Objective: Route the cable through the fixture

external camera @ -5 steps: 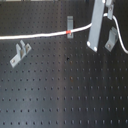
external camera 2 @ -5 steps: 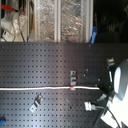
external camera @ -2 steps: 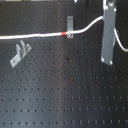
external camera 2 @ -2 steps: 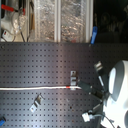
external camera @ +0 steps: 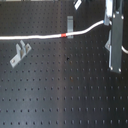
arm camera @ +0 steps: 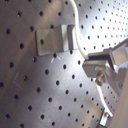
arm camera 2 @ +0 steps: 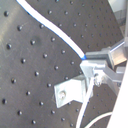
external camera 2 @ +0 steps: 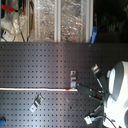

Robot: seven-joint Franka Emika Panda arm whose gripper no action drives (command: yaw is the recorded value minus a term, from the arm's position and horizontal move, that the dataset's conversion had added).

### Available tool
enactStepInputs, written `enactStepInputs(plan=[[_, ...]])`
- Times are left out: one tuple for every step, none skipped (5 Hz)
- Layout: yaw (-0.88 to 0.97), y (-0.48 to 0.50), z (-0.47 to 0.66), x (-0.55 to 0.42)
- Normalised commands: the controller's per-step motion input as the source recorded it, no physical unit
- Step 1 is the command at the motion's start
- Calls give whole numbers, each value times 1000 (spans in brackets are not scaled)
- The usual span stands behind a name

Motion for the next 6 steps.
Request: enactStepInputs(plan=[[-183, -22, 141, -3], [-189, -18, 98, -2], [-217, -37, 101, -201], [-314, -78, 140, -243], [-454, 1, 79, -96], [-534, 52, 124, -3]])
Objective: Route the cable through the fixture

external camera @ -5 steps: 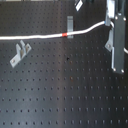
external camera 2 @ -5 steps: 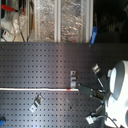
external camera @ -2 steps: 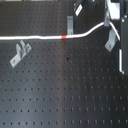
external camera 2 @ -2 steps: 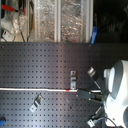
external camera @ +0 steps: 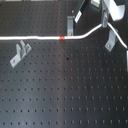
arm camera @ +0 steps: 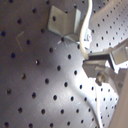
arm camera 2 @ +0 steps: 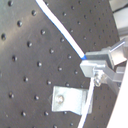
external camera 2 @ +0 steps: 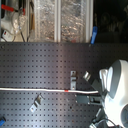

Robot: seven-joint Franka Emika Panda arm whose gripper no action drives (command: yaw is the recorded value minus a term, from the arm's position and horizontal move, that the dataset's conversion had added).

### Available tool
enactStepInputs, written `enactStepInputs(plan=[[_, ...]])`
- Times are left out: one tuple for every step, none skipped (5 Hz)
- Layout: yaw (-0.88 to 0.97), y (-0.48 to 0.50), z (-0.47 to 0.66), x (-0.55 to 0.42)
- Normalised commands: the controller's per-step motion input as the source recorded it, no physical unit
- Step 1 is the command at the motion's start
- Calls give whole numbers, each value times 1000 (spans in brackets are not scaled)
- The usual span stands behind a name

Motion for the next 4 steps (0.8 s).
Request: enactStepInputs(plan=[[-543, 80, 255, -11], [-368, 242, 184, -110], [-277, 315, 170, -123], [-131, 399, 153, -155]])
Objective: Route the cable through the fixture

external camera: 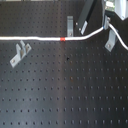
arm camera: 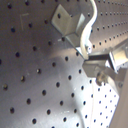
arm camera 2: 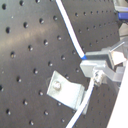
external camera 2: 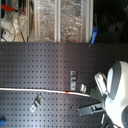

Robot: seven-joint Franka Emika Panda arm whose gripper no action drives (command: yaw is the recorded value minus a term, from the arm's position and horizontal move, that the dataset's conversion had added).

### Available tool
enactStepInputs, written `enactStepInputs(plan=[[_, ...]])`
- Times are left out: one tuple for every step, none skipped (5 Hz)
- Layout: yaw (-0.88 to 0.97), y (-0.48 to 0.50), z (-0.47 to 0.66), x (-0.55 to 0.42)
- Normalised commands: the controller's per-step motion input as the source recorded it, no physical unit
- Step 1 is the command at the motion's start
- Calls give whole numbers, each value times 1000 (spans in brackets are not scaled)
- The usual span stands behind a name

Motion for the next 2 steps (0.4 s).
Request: enactStepInputs(plan=[[-143, 363, 274, -81], [-129, 277, 299, -49]])
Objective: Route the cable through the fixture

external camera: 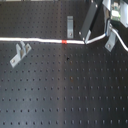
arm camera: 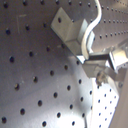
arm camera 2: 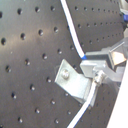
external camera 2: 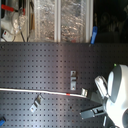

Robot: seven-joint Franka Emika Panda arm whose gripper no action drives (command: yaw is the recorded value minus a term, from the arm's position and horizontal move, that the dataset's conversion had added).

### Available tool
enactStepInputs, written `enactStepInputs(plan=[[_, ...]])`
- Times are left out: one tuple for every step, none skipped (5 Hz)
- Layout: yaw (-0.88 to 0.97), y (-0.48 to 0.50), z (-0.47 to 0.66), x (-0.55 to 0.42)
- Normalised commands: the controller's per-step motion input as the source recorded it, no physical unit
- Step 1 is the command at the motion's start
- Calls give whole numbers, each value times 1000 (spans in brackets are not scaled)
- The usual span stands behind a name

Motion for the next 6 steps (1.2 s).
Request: enactStepInputs(plan=[[-37, -9, 183, -24], [0, -310, 14, -226], [0, -308, 8, -278], [0, -507, -188, -301], [83, -509, -378, -291], [86, -8, -24, -63]])
